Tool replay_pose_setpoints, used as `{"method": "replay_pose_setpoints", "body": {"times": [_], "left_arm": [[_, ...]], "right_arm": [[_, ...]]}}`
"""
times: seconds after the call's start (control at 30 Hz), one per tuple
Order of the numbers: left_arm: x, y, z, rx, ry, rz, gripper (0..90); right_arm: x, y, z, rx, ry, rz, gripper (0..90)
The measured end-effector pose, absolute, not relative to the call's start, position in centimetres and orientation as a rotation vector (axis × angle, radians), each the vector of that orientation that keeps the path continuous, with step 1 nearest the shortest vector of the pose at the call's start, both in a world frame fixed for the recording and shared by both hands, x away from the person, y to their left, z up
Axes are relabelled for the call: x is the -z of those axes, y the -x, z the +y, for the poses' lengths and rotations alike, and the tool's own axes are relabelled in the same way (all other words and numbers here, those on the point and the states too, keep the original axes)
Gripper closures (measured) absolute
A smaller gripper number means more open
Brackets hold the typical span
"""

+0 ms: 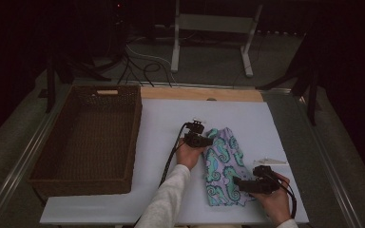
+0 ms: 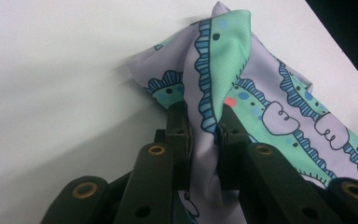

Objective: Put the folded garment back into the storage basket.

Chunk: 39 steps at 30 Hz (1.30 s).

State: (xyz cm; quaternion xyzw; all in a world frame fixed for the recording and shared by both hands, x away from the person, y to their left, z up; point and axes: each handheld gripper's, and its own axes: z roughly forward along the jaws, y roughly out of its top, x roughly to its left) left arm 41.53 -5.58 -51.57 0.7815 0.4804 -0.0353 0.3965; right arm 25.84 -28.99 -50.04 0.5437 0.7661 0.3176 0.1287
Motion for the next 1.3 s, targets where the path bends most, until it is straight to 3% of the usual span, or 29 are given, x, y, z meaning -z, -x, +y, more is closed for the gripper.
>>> {"method": "replay_pose_setpoints", "body": {"times": [0.27, 0.83, 0.97, 1.17, 1.3], "left_arm": [[51.56, -41.49, -5.46, 0.09, -1.981, 1.217, 79.5], [51.54, -41.4, -5.59, 0.076, -1.987, 1.217, 78.7], [51.63, -41.63, -5.31, 0.049, -1.982, 1.235, 67.8], [51.89, -41.77, -5.21, -0.01, -1.993, 1.254, 54.1], [51.95, -41.86, -5.32, 0.05, -1.968, 1.256, 47.7]], "right_arm": [[50.8, -25.79, -28.73, -0.84, -1.696, 2.227, 17.8], [50.55, -25.42, -28.61, -0.891, -1.717, 2.247, 67.2], [50.62, -25.53, -28.67, -0.928, -1.706, 2.277, 76.1], [50.66, -25.59, -28.85, -0.946, -1.7, 2.29, 77.2], [50.66, -25.6, -28.85, -0.946, -1.699, 2.292, 77.3]]}}
